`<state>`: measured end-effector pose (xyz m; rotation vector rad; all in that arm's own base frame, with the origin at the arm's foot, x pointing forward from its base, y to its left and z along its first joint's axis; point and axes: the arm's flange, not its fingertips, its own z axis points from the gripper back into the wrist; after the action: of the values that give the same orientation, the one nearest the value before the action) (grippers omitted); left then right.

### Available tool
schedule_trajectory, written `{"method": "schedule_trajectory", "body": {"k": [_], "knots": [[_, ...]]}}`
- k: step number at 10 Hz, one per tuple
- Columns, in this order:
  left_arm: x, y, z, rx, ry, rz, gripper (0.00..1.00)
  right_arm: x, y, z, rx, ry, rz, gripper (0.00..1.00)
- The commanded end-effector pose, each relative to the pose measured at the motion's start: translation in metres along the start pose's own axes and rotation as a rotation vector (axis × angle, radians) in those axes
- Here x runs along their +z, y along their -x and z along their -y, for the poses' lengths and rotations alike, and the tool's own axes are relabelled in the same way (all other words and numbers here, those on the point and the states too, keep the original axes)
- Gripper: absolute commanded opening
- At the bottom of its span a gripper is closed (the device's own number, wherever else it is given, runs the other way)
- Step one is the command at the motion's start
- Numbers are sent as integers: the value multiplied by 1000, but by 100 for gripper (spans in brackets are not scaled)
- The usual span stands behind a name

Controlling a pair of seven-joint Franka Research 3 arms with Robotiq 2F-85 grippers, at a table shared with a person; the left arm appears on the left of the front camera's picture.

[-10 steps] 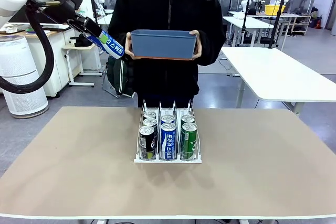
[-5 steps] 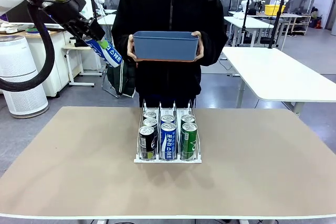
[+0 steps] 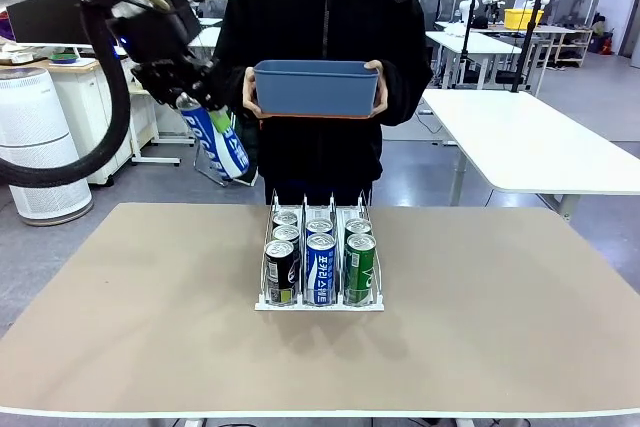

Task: Fill the beverage cans into the dispenser.
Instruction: Place the picked Ionic drink in the line of the Automatic Can Dispenser with the same cans.

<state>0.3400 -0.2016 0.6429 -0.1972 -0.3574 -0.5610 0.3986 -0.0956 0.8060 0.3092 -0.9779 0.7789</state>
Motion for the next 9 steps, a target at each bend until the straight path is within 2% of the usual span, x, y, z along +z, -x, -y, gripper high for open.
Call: {"method": "schedule_trajectory", "body": {"k": [1, 2, 3, 6, 7, 9], "knots": [[-11, 2, 18, -81, 76, -48, 57, -1, 1, -2, 0, -6, 2, 100], [-10, 0, 22, -124, 84, -38, 57, -1, 1, -2, 0, -6, 2, 100], [-11, 2, 17, -35, 20, -38, 57, -1, 1, -2, 0, -6, 2, 100], [-11, 2, 17, -35, 20, -38, 57, -1, 1, -2, 0, -6, 2, 100], [-17, 2, 21, -57, 35, -51, 57, -1, 1, -2, 0, -6, 2, 100], [-49, -18, 53, -149, 8, -123, 57, -1, 1, -2, 0, -6, 2, 100]]}}
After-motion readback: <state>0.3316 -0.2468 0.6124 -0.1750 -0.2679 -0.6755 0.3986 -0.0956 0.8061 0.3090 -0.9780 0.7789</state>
